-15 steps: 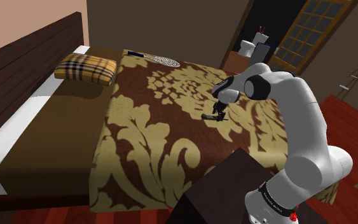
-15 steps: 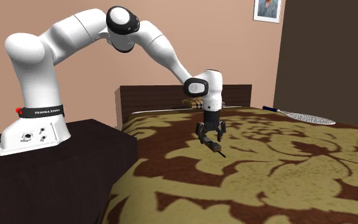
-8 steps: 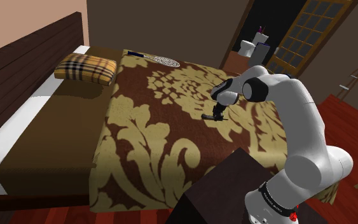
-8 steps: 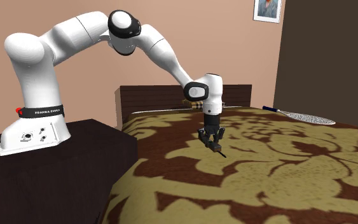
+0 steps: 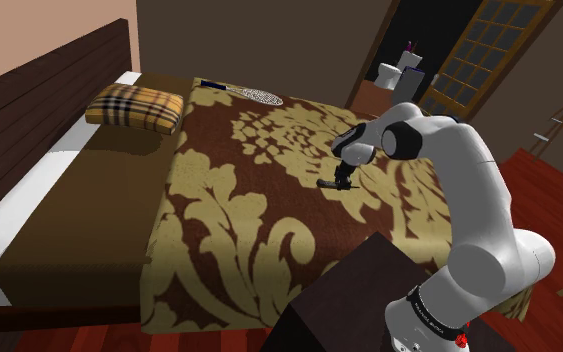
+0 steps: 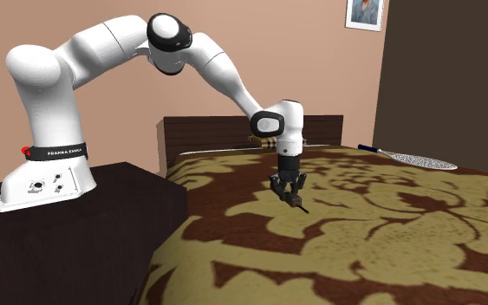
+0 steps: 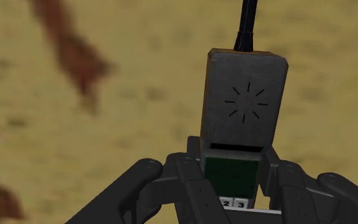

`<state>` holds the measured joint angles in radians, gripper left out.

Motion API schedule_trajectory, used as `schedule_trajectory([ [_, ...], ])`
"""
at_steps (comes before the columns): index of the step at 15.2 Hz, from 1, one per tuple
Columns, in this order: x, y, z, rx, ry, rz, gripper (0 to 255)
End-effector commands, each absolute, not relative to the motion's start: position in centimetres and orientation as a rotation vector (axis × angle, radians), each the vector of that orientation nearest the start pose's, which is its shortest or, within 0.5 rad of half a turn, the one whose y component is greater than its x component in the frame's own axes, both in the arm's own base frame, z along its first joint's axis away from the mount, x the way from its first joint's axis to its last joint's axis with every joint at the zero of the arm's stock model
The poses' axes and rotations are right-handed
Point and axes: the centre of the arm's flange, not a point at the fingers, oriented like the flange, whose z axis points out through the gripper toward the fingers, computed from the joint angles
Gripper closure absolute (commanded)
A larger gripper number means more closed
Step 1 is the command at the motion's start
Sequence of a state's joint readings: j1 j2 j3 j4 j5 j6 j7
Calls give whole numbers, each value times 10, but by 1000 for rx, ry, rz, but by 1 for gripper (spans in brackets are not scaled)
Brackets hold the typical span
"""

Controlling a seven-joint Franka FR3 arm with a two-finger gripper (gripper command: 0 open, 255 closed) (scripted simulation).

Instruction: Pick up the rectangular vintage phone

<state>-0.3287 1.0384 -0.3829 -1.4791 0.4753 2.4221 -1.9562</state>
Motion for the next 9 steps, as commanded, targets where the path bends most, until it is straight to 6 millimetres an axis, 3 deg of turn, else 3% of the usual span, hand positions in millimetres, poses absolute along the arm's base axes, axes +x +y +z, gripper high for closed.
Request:
schedule_trajectory([
  [1, 555, -422, 89, -2719, -1585, 33, 255],
  [9, 555, -422, 131, -2719, -1585, 33, 255],
])
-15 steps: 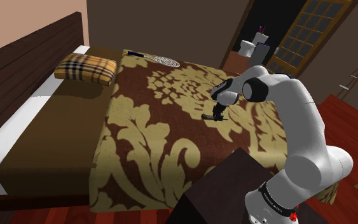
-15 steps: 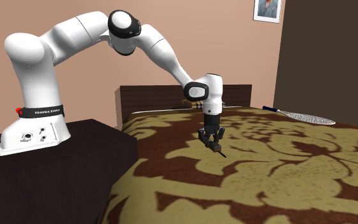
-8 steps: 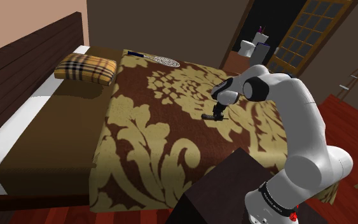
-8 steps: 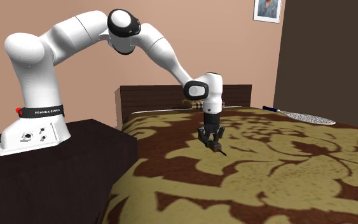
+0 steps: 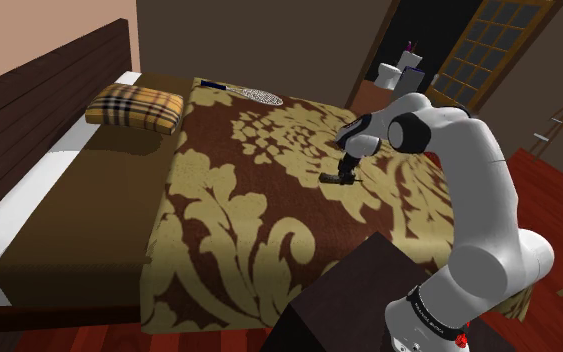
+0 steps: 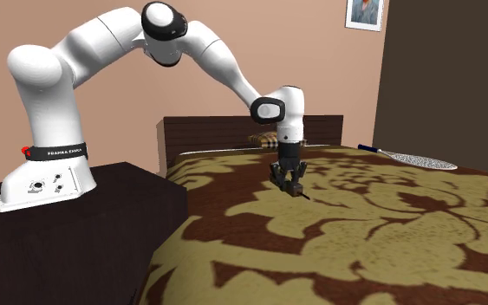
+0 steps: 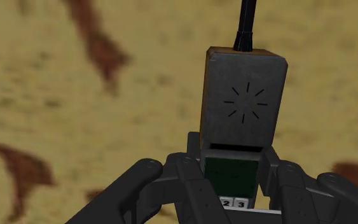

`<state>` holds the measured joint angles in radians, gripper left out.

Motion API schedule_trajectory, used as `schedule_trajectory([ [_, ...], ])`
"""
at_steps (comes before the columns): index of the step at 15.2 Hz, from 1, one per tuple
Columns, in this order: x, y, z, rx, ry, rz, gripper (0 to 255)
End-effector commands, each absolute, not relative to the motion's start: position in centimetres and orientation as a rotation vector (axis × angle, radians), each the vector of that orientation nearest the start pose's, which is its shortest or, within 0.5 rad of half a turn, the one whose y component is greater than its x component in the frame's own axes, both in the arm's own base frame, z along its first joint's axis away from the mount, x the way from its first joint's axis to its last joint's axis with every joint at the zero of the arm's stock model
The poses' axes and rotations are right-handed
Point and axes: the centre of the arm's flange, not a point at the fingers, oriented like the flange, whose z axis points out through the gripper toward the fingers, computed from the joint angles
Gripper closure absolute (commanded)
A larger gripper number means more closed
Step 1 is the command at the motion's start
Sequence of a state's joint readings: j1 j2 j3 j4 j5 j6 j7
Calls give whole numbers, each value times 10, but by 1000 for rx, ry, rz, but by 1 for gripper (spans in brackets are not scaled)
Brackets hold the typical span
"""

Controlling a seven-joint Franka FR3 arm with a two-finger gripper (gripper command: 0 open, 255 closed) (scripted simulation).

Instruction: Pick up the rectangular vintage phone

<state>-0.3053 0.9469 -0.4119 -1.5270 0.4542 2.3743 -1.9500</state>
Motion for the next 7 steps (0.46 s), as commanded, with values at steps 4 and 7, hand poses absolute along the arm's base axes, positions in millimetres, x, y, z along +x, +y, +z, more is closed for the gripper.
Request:
schedule_trajectory([
  [4, 555, -422, 152, -2719, -1585, 33, 255],
  [7, 555, -422, 159, -2719, -1585, 33, 255],
])
